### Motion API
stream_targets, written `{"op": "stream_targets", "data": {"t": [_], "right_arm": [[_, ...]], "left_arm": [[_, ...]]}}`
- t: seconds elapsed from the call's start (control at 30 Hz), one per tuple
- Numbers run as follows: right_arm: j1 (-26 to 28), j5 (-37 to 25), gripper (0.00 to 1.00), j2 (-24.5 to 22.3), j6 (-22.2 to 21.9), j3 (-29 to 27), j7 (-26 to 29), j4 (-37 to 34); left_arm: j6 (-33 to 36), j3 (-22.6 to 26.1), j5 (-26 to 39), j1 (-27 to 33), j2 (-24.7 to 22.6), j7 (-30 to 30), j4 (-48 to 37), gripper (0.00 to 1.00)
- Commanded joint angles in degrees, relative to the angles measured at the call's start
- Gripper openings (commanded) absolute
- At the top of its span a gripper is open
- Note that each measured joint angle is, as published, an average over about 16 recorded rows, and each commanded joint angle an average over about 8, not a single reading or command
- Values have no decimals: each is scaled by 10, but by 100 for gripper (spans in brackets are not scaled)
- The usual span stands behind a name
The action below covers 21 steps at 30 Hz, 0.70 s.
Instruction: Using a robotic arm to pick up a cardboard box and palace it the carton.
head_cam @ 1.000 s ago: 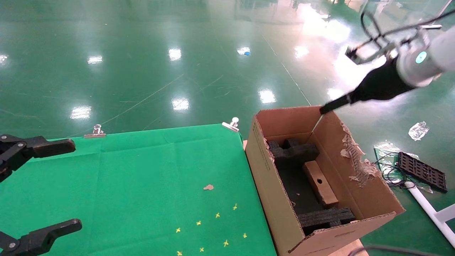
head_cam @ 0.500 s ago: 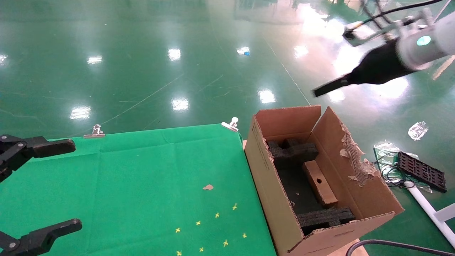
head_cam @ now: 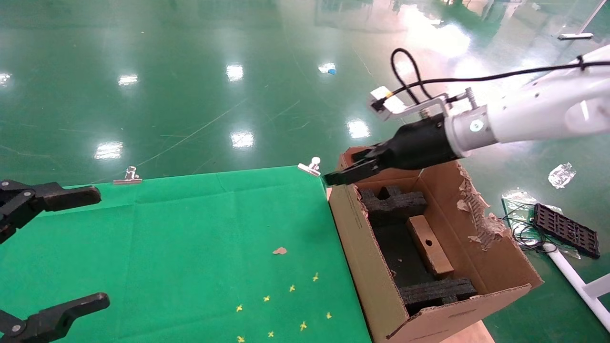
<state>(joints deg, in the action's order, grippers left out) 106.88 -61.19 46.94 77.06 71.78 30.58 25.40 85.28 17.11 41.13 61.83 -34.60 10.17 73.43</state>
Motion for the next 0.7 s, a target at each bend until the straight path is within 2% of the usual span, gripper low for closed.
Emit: {"op": "stream_targets", "data": {"t": [0.03,0.7], "right_arm": [[-22,10,100,-6,4,-28,-10,24],[-246,105,100,-65,47,-303,-108,262]], "left_arm": [[0,0,0,0,0,0,0,100],[0,1,0,0,0,0,0,100]]}}
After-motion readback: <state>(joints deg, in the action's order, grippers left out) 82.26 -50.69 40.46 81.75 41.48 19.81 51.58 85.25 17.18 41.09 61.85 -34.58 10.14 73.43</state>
